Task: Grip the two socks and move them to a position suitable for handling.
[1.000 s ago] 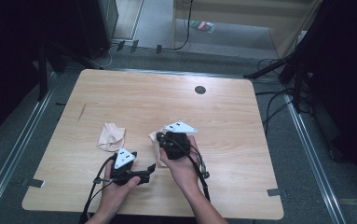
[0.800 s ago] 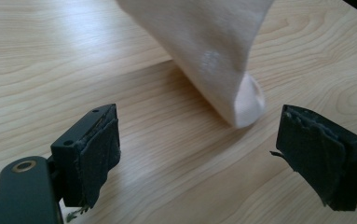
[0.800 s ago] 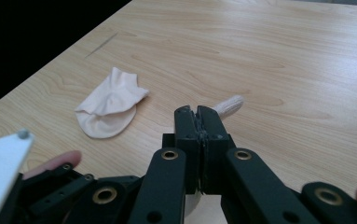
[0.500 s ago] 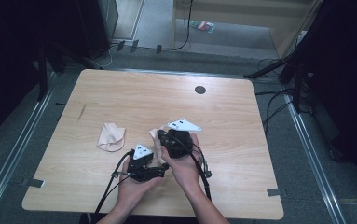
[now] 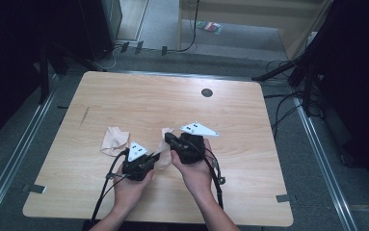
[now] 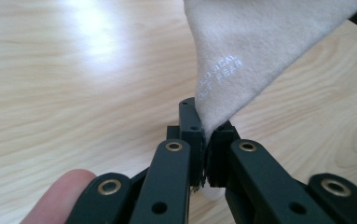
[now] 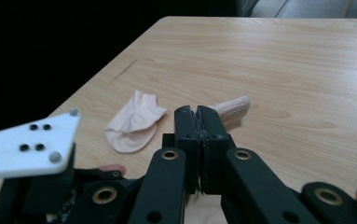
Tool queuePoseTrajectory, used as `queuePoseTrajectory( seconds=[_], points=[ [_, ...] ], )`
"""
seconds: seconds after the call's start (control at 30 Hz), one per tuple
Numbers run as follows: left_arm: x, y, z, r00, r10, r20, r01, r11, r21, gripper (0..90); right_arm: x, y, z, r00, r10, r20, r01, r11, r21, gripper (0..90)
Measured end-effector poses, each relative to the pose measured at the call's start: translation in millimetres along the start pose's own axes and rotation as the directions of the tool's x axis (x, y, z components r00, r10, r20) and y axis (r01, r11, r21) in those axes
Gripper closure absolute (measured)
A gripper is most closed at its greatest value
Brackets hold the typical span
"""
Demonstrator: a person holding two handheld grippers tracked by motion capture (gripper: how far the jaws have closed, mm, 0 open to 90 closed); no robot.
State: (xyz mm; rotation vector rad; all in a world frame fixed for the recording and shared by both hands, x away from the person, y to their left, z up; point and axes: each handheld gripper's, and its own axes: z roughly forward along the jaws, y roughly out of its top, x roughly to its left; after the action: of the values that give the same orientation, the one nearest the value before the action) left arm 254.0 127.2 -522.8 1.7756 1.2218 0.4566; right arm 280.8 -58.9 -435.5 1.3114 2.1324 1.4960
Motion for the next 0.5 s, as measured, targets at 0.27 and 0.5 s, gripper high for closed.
queuePoseTrajectory(
  seconds=[0.27, 0.5],
  points=[
    [11.0, 2.0, -30.4, 0.9779, 0.127, -0.166, -0.134, 0.9905, -0.032, 90.0, 8.8, -5.9, 8.8, 0.9995, -0.013, -0.029, 0.012, 1.0, -0.007, 89.7],
    [4.0, -9.0, -35.9, 0.9007, 0.301, -0.313, -0.314, 0.9493, 0.009, 89.8, 12.3, -15.5, 17.9, 0.9991, -0.026, -0.035, 0.026, 1.0, 0.0, 89.7]
  ],
)
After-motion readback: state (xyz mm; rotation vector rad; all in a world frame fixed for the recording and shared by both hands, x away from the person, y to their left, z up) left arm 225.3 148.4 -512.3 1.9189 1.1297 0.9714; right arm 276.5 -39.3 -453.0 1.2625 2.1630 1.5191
